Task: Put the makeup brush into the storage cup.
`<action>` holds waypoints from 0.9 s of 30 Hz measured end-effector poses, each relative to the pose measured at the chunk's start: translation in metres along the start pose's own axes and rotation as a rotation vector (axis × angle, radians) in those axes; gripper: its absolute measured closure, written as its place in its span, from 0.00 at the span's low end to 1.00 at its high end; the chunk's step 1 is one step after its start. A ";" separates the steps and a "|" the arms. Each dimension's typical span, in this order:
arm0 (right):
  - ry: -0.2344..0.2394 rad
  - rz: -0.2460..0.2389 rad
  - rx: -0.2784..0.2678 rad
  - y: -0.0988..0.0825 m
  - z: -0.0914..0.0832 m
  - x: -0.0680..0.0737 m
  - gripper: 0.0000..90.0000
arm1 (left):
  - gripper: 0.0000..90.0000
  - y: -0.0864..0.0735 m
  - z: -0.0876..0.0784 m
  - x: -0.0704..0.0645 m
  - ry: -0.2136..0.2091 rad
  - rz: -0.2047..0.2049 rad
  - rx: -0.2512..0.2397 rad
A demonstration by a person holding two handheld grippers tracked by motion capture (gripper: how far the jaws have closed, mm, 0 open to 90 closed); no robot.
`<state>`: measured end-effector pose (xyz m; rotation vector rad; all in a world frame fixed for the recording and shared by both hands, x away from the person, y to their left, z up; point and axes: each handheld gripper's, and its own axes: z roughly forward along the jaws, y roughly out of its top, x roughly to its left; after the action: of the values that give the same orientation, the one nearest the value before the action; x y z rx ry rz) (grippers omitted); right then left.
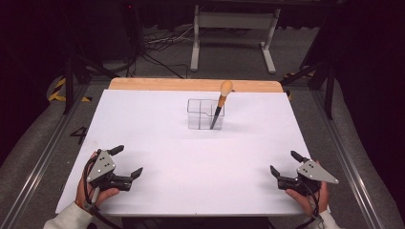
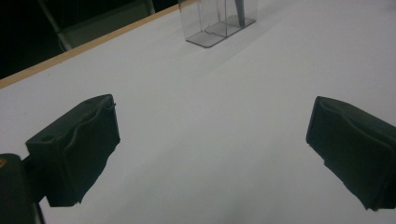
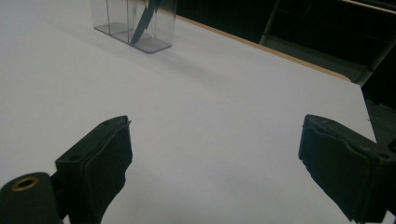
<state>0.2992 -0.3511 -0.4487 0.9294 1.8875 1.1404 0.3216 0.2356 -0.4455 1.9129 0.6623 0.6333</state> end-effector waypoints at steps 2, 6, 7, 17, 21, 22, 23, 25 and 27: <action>-0.004 0.000 -0.017 0.002 -0.002 0.001 0.12 | 0.04 0.000 -0.002 0.000 0.001 -0.005 -0.010; -0.004 0.003 -0.032 0.004 -0.003 0.002 0.12 | 0.03 0.000 -0.002 0.000 0.000 -0.008 -0.010; -0.002 0.004 -0.034 0.003 -0.003 0.002 0.12 | 0.03 0.000 -0.002 0.000 0.001 -0.006 -0.010; -0.013 0.026 -0.044 0.002 -0.004 0.000 0.12 | 0.03 0.000 -0.002 -0.001 0.005 0.003 -0.003; -0.013 0.026 -0.050 0.002 -0.004 0.000 0.12 | 0.03 0.000 -0.002 -0.001 0.006 0.003 0.002; -0.014 0.029 -0.051 0.002 -0.004 0.000 0.12 | 0.03 0.000 -0.001 -0.001 0.006 0.004 0.005; -0.015 0.033 -0.051 0.001 -0.004 -0.001 0.12 | 0.03 0.000 -0.001 -0.001 0.004 0.004 0.006; -0.015 0.037 -0.053 0.001 -0.004 -0.001 0.12 | 0.03 0.000 -0.001 0.000 0.007 0.007 0.010; -0.016 0.037 -0.052 0.001 -0.004 -0.001 0.12 | 0.03 0.000 -0.001 0.000 0.006 0.005 0.010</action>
<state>0.2964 -0.3531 -0.4466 0.9452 1.8266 1.1944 0.3208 0.2358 -0.4453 1.9227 0.6656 0.6406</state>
